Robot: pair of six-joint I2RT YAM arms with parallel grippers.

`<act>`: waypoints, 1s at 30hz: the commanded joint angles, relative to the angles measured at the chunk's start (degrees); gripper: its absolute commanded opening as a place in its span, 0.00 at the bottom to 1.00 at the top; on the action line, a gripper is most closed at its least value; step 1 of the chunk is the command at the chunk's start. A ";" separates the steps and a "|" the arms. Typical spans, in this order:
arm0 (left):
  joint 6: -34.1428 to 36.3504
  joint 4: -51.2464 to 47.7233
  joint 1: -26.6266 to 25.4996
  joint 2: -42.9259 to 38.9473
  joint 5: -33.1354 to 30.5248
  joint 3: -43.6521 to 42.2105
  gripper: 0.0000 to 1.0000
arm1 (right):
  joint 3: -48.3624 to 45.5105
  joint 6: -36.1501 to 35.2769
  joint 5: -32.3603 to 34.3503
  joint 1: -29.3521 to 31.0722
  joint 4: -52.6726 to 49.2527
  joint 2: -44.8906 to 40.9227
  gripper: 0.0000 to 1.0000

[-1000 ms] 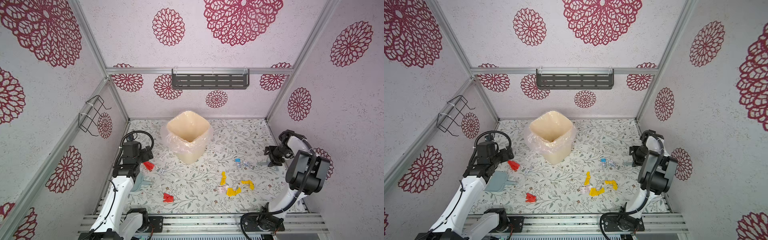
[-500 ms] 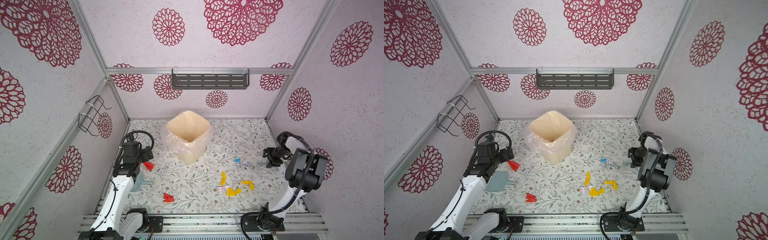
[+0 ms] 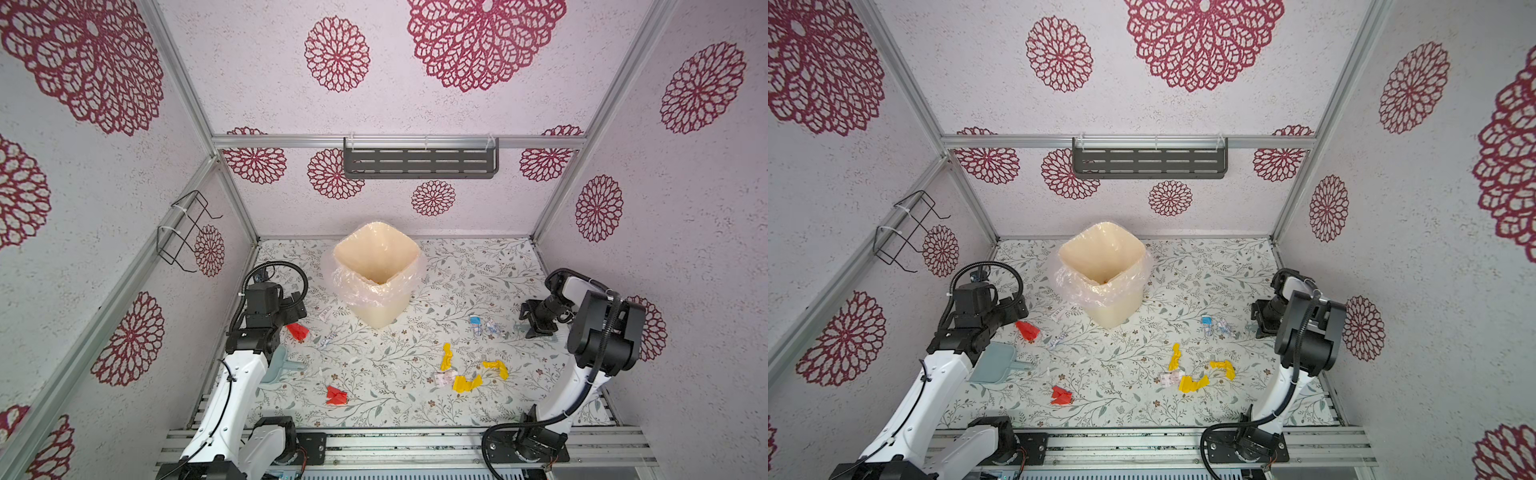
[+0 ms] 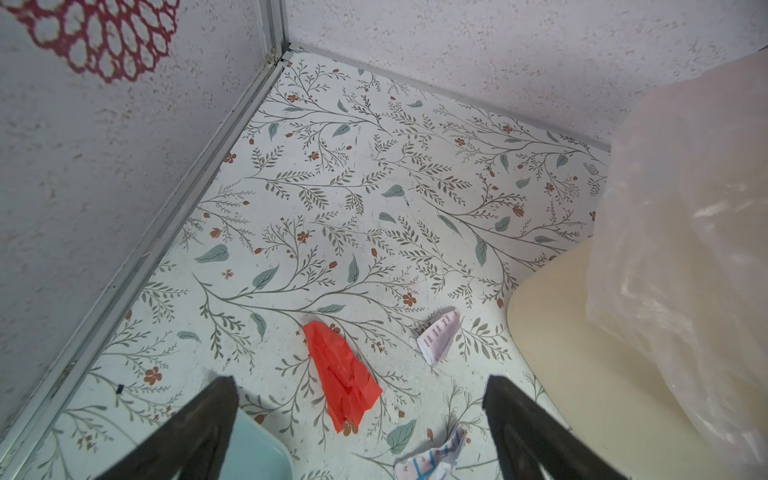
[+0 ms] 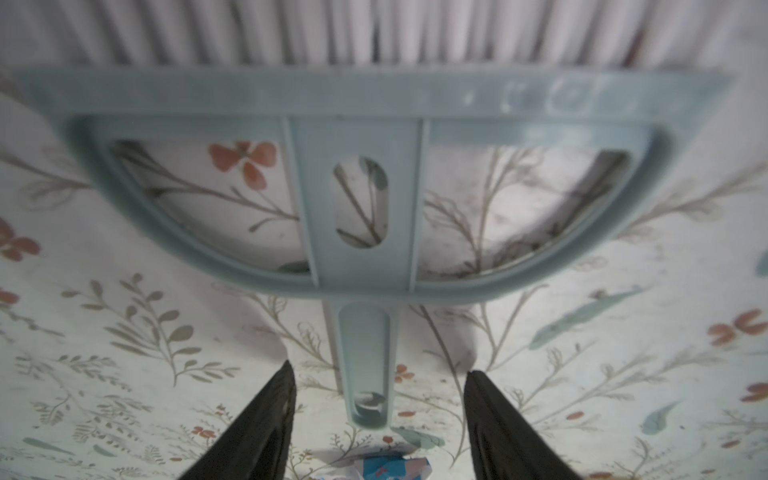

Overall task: Sweep away the paper scraps from the table
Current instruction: 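Lower the right gripper onto the teal brush handle and close it, then lift the teal brush with the right gripper toward the bin while the left arm rises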

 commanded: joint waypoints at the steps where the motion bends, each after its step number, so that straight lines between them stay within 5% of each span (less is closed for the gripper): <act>1: 0.04 -0.10 -0.17 0.10 -0.85 -0.46 0.97 | -0.34 1.46 0.10 0.39 -0.19 0.02 0.64; 30: -0.13 -0.17 -0.24 -0.87 -1.69 -0.54 0.97 | -3.76 2.76 -0.81 0.39 3.65 0.05 0.28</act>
